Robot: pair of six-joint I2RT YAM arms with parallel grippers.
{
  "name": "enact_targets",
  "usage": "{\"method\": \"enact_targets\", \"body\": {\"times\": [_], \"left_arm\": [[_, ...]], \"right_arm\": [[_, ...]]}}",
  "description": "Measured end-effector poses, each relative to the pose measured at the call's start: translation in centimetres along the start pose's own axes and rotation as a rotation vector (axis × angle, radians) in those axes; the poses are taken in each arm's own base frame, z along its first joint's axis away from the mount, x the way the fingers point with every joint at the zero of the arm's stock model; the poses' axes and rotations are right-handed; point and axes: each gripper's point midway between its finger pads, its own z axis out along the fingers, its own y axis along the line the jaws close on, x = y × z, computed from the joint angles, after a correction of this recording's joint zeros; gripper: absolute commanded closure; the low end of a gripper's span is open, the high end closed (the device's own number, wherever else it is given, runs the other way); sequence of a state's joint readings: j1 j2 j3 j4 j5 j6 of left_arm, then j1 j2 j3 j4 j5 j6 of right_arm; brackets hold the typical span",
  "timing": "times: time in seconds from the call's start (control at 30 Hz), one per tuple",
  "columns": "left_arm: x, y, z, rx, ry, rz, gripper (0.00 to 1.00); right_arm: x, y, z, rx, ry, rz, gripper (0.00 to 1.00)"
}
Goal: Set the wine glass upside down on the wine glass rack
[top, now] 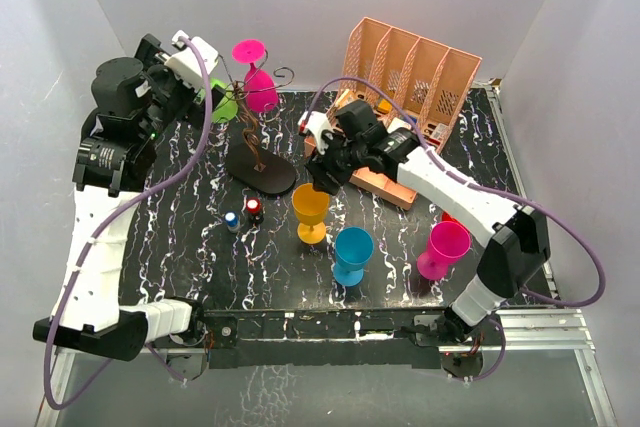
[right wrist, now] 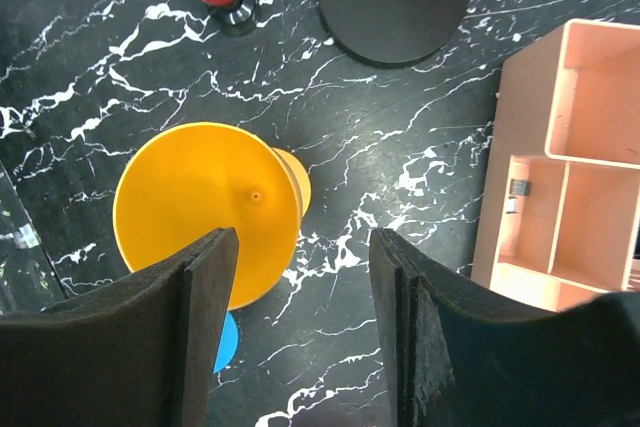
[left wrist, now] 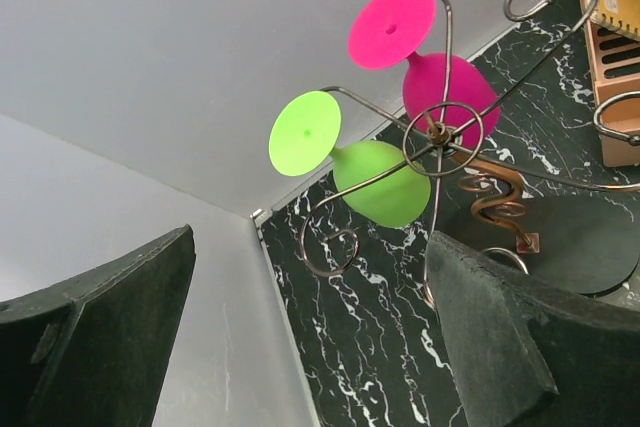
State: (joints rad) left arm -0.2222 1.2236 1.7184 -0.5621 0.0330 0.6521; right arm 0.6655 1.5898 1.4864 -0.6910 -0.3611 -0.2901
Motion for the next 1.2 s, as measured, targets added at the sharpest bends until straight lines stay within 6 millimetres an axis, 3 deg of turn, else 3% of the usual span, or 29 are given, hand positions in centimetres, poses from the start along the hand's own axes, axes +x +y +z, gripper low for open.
{"method": "enact_targets", "body": {"times": [0.27,0.57,0.8,0.9,1.03,1.13,1.2], "left_arm": [[1.3,0.8,-0.5,-0.039,0.031,-0.086,0.03],[2.3,0.6,-0.8,-0.04,0.045,-0.14,0.03],[2.5,0.8,-0.9,-0.056,0.053,-0.182,0.03],[2.7,1.0,-0.7,-0.07,0.063,-0.203,0.03],[2.2,1.5,0.0,-0.084,0.063,-0.241,0.03],[1.4,1.9,0.6,-0.086,0.051,-0.281,0.03],[0.9,2.0,1.0,-0.078,0.04,-0.312,0.03]], "right_arm": [[2.2,1.3,2.4,-0.015,0.097,-0.005,0.5],[3.5,0.8,3.6,-0.003,0.141,0.006,0.7],[4.5,0.7,4.4,-0.009,0.18,0.017,0.92],[3.9,0.6,4.0,-0.001,0.181,0.014,0.92],[1.7,0.0,2.8,0.01,0.144,-0.014,0.92],[0.1,-0.9,1.2,0.023,0.101,-0.017,0.92],[-0.9,-2.4,-0.8,0.052,0.066,0.001,0.92]]}}
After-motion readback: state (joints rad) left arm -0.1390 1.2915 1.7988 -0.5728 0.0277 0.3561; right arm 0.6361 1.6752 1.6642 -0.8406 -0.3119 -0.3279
